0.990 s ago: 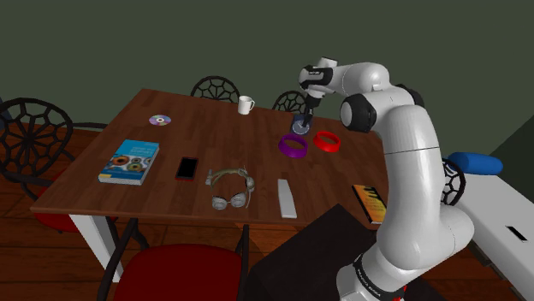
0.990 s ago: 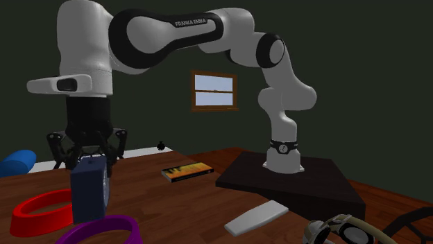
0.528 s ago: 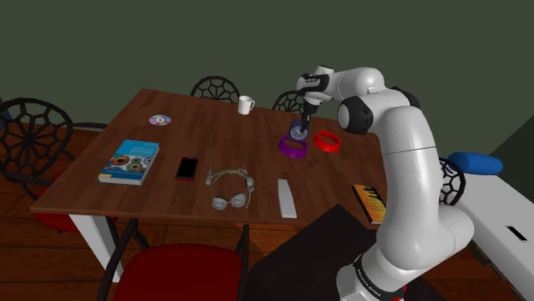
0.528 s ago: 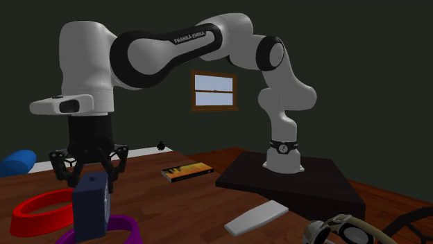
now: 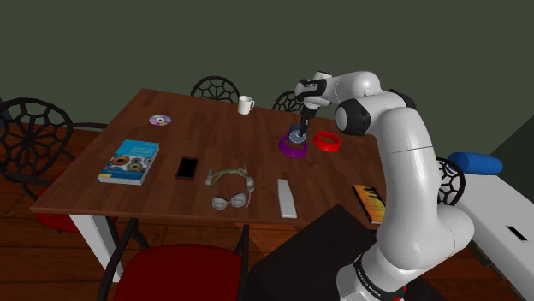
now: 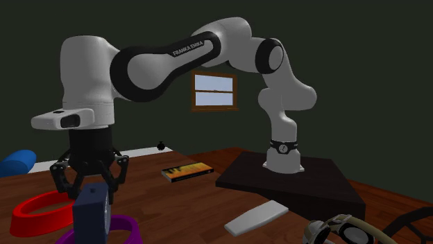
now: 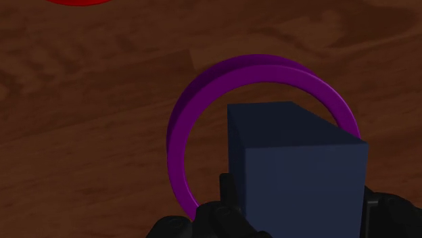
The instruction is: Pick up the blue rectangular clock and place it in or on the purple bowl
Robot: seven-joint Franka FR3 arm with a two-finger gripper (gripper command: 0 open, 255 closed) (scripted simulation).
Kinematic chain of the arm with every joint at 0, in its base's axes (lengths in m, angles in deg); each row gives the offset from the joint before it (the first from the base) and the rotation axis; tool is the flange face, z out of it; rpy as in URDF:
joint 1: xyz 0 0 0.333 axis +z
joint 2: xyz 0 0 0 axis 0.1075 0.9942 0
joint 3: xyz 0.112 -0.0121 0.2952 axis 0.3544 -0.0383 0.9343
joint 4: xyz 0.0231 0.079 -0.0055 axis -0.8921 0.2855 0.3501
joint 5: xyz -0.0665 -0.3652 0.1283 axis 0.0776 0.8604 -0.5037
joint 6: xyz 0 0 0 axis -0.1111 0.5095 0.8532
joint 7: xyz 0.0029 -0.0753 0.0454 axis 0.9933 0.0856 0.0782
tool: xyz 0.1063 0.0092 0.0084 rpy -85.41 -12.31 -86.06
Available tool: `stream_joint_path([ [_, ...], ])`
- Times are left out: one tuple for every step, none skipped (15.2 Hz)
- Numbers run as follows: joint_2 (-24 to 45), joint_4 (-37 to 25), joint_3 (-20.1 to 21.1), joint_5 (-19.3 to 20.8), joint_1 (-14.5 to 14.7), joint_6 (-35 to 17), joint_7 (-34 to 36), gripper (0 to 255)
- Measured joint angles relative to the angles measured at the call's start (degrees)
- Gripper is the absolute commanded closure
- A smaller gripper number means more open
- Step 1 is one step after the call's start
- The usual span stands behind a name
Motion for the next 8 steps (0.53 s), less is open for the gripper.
stream_joint_path([
  [-0.02, 0.04, -0.01, 0.0, 0.01, -0.05, 0.0, 255],
  [-0.03, 0.07, -0.01, 0.0, 0.02, -0.07, 0.0, 255],
  [-0.01, 0.05, 0.0, -0.01, 0.01, -0.07, 0.0, 255],
  [0.03, 0.0, -0.01, 0.0, 0.0, -0.05, 0.01, 0],
  [0.07, -0.03, 0.03, -0.02, 0.01, -0.03, 0.02, 0],
  [0.11, -0.04, 0.05, -0.03, 0.03, -0.03, 0.02, 0],
  [0.13, -0.05, 0.06, -0.03, 0.03, -0.02, 0.02, 0],
  [0.14, -0.06, 0.06, -0.03, 0.03, -0.02, 0.02, 0],
])
